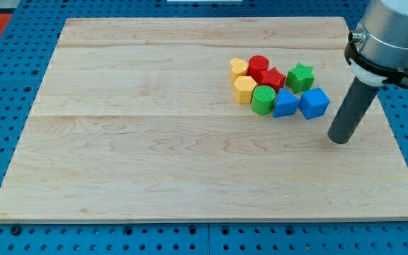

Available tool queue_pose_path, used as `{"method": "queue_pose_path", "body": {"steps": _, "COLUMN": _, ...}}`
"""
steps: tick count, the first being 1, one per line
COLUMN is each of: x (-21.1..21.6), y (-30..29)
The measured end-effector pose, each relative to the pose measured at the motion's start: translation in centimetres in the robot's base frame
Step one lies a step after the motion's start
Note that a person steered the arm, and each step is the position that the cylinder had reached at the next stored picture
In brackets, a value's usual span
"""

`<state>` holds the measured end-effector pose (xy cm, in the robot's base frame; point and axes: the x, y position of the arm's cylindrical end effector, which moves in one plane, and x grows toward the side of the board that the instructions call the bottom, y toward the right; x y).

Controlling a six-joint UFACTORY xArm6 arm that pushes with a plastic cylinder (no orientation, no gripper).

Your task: Touch the blue cube

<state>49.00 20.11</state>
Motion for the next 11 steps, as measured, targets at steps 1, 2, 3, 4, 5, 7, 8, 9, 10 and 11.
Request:
{"method": "queue_pose_path", "body": {"steps": 1, "x": 0.1, "y": 0.0}}
{"method": "queue_pose_path", "body": {"steps": 2, "x": 0.1, "y": 0.0}}
{"method": "queue_pose_path", "body": {"steps": 3, "x": 0.6, "y": 0.0}}
{"method": "queue_pose_path", "body": {"steps": 4, "x": 0.6, "y": -0.1}}
{"method": "queue_pose_path", "body": {"steps": 5, "x": 0.6, "y": -0.1}}
{"method": "queue_pose_path", "body": {"steps": 7, "x": 2.0, "y": -3.8}}
{"method": "queue_pose_path", "body": {"steps": 8, "x": -2.9, "y": -2.6}}
{"method": "queue_pose_path", "body": {"steps": 9, "x": -4.9, "y": -7.3}}
{"method": "queue_pose_path", "body": {"steps": 10, "x": -6.6, "y": -11.4}}
{"method": "queue_pose_path", "body": {"steps": 11, "x": -8.9, "y": -12.5}}
